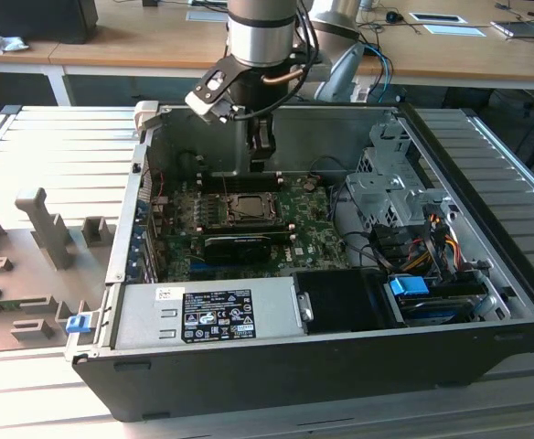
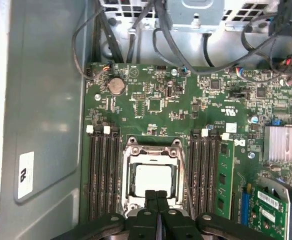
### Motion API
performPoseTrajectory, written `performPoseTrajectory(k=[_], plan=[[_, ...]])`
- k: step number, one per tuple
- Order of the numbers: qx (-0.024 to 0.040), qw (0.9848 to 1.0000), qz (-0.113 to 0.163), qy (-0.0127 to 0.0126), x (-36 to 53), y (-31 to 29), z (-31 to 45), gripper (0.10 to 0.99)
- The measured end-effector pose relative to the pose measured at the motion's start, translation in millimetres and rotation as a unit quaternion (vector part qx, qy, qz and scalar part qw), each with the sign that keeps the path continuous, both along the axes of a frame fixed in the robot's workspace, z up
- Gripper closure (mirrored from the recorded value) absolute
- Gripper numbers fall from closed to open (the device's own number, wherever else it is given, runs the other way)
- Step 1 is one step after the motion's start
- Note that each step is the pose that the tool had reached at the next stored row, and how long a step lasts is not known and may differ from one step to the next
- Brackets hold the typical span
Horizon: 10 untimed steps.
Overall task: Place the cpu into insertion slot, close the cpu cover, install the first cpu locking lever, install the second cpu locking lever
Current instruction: 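Install the first cpu locking lever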
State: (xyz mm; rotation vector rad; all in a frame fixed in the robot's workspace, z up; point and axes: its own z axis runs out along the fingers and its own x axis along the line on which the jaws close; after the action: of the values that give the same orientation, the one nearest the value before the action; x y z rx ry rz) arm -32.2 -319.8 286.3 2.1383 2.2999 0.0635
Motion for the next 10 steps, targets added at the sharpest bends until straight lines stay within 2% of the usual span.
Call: performPoseTrajectory(k=[3,10], plan=[[0.0000,0.9991,0.043,0.0000,0.0,0.0,-0.1,0.980],[0.0000,0.9975,0.071,0.0000,0.0,0.0,-0.1,0.980]])
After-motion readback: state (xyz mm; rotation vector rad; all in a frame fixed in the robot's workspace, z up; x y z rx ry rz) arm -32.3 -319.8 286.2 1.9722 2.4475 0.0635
